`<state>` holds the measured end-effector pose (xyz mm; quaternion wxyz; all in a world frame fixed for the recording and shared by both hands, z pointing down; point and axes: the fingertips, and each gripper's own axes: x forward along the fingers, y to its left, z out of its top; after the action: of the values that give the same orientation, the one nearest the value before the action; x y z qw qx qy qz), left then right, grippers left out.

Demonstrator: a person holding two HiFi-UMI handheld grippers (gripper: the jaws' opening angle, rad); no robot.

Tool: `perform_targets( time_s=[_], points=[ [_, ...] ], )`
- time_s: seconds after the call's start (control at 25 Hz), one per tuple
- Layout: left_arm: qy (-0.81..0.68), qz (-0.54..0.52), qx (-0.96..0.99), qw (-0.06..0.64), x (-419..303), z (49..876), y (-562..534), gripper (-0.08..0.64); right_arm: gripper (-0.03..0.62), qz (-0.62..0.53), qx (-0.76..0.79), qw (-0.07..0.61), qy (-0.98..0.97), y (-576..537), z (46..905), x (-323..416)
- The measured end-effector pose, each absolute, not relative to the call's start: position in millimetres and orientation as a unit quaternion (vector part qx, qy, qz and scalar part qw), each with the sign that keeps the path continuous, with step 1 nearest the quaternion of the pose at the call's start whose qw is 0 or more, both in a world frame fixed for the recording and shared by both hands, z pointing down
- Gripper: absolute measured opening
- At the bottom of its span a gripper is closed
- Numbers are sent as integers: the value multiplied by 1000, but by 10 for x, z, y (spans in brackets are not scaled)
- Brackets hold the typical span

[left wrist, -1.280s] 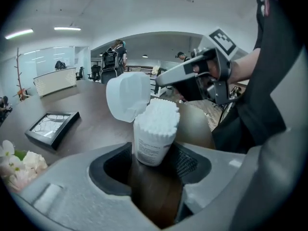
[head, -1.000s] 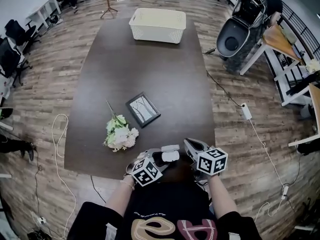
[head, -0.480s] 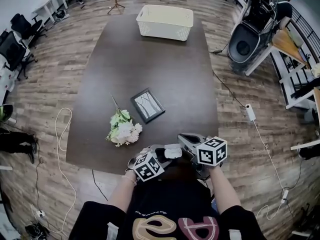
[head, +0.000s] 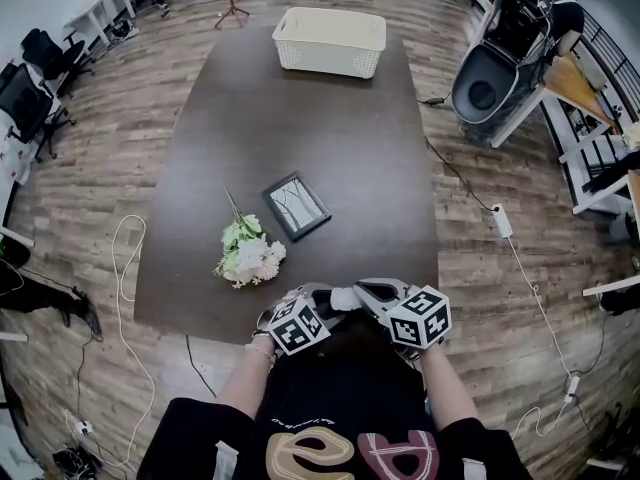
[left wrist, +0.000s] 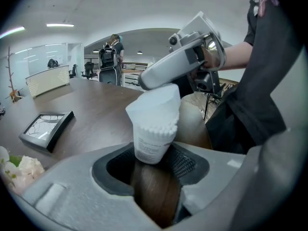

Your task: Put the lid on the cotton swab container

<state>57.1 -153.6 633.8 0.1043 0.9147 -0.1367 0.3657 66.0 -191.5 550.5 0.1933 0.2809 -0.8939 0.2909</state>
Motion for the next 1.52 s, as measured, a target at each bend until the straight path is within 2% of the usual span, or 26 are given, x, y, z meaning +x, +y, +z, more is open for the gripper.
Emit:
perform_targets(
  time_s=[1.12,1.52],
  points=[
    [-135,363,917,101,587,6313,-1549,219,5,160,419,128,-885,-1780,5461,727],
    [-129,365,916,103,581,6325,-1525,218,6,187,416,135,-880,-1764,5451,708]
  ],
)
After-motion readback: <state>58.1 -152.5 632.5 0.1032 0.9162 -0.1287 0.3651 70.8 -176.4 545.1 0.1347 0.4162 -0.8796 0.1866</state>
